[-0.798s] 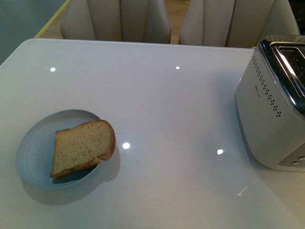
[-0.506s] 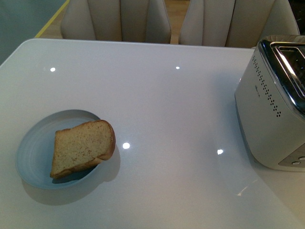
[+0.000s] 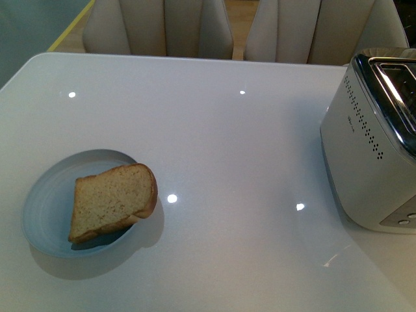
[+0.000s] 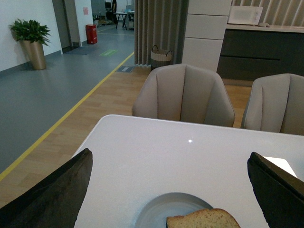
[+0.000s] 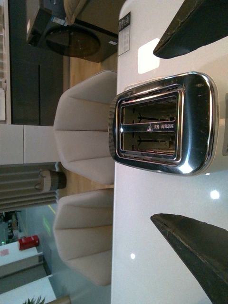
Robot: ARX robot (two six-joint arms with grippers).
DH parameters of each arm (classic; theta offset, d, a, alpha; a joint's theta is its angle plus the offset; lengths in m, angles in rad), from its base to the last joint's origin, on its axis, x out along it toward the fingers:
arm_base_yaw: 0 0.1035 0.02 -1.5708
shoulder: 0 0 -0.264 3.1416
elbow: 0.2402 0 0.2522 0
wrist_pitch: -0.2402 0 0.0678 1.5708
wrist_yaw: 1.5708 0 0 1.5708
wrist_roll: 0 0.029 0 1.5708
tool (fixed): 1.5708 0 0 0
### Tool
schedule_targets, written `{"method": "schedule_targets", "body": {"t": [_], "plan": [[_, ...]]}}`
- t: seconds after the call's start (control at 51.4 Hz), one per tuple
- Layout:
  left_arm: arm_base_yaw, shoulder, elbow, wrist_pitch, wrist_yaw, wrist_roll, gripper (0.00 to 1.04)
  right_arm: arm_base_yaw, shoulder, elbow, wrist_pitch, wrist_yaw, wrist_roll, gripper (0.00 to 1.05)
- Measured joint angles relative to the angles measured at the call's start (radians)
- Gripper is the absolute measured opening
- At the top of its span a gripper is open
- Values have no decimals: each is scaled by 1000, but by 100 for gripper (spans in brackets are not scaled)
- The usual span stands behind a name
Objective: Left arm holds plate, right arm toasts bread
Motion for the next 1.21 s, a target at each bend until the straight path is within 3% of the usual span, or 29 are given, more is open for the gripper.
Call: {"method": "schedule_targets", "body": {"t": [0.253,0.389,0.545,0.72,0.915,1.207], "plan": [[0,0,0,0,-1,0,97,0,0,0,0,0,0,96],[-79,211,135,-358,-221,-191,97,0,0,0,0,0,0,96],[-131,310,142,-391,-257,-304,97,0,0,0,0,0,0,96],[-115,441,145,-236,-200,-320,97,0,0,0,0,0,0,96],[-3,833,152,166,-59,-305,97,0,0,0,0,0,0,96],[74,1462,218,613,2,-296,97,0,0,0,0,0,0,96]]}}
